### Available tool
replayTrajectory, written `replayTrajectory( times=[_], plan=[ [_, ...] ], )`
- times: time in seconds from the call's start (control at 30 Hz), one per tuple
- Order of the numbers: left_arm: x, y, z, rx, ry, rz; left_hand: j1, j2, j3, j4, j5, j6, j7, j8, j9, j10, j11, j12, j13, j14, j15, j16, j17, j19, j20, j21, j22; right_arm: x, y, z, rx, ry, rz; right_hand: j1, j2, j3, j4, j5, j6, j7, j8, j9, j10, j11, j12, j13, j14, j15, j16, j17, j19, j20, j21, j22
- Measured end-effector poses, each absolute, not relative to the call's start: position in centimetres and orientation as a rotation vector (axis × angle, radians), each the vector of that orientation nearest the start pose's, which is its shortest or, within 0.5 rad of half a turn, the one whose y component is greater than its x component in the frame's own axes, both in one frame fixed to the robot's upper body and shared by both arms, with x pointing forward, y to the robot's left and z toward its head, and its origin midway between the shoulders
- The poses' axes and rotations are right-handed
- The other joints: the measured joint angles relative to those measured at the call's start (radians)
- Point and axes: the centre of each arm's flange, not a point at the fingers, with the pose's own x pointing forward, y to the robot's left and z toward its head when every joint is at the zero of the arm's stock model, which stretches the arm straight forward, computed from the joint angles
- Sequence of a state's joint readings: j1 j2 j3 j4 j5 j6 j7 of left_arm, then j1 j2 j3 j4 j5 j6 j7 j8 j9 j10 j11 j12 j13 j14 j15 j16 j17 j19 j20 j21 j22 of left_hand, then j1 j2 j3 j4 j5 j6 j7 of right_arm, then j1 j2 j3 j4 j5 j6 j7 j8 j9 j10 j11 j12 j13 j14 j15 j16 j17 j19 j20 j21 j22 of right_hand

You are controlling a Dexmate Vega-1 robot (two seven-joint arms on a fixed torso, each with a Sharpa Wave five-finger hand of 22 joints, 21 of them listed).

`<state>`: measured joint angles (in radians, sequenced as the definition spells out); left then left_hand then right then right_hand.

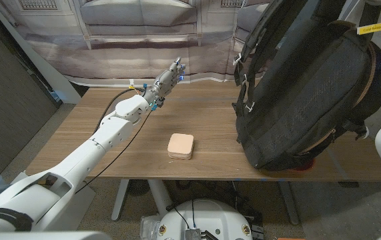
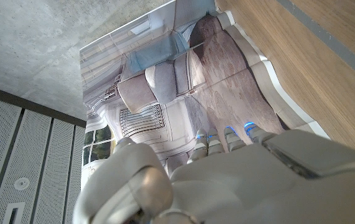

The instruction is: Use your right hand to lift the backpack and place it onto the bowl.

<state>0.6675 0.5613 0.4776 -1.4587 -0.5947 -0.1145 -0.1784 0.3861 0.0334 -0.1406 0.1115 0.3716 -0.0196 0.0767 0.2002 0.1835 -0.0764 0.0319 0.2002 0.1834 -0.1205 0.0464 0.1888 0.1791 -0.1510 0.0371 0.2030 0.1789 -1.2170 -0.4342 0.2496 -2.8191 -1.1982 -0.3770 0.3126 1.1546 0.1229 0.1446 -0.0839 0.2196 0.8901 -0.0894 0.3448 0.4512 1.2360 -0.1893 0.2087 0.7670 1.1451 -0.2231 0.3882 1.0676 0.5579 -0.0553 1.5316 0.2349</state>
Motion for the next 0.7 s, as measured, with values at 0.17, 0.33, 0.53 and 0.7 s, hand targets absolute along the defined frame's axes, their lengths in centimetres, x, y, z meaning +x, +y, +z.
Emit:
replayTrajectory(
  times=[0.17,0.33,0.53,0.7],
  plan=[
    [63.4,20.8,7.0,0.19,-0.639,-0.494,0.0,0.0,0.0,0.0,0.0,0.0,0.0,0.0,0.0,0.0,0.0,0.0,0.0,0.0,0.0,0.0,0.0,0.0,0.0,0.0,0.0,22.0,-30.6,18.4,-1.274,-0.927,-1.028,0.0,0.0,0.0,0.0,0.0,0.0,0.0,-0.001,0.0,-0.002,-0.002,0.0,0.0,0.0,0.0,-0.004,-0.003,-0.007,0.007,0.0,0.0],
    [63.4,20.8,6.9,0.192,-0.634,-0.493,0.0,0.0,0.0,0.0,0.0,0.0,0.0,0.0,0.0,0.0,0.0,0.0,0.0,0.0,0.0,0.0,0.0,0.0,0.0,0.0,0.0,22.7,-31.7,17.9,-1.257,-0.891,-1.031,0.0,0.0,-0.004,0.004,0.0,0.0,0.0,-0.003,0.002,-0.002,-0.002,0.0,0.0,0.0,0.0,-0.004,0.0,-0.007,0.007,0.0,0.0],
    [63.4,20.7,6.9,0.194,-0.632,-0.49,0.0,0.0,-0.003,0.003,0.0,0.0,0.0,0.0,0.0,0.0,0.0,0.0,0.0,0.0,0.0,0.0,0.0,0.0,0.0,0.0,0.0,23.2,-32.7,17.2,-1.24,-0.864,-1.03,0.0,0.0,-0.004,0.004,0.0,0.0,0.0,-0.005,0.002,-0.002,-0.002,0.0,0.0,0.0,0.0,-0.004,0.0,-0.007,0.007,0.0,0.0],
    [63.4,20.6,6.9,0.195,-0.63,-0.488,0.0,0.0,-0.003,0.003,0.0,0.0,0.0,0.0,0.0,0.0,0.0,0.0,0.0,0.0,0.0,0.0,0.0,0.0,0.0,0.0,0.0,23.9,-33.7,16.5,-1.22,-0.837,-1.026,0.0,0.0,-0.004,0.004,0.0,0.0,0.0,-0.007,0.002,-0.002,-0.002,0.0,-0.002,0.0,0.0,-0.004,0.0,-0.007,0.007,0.0,0.0]
  ],
)
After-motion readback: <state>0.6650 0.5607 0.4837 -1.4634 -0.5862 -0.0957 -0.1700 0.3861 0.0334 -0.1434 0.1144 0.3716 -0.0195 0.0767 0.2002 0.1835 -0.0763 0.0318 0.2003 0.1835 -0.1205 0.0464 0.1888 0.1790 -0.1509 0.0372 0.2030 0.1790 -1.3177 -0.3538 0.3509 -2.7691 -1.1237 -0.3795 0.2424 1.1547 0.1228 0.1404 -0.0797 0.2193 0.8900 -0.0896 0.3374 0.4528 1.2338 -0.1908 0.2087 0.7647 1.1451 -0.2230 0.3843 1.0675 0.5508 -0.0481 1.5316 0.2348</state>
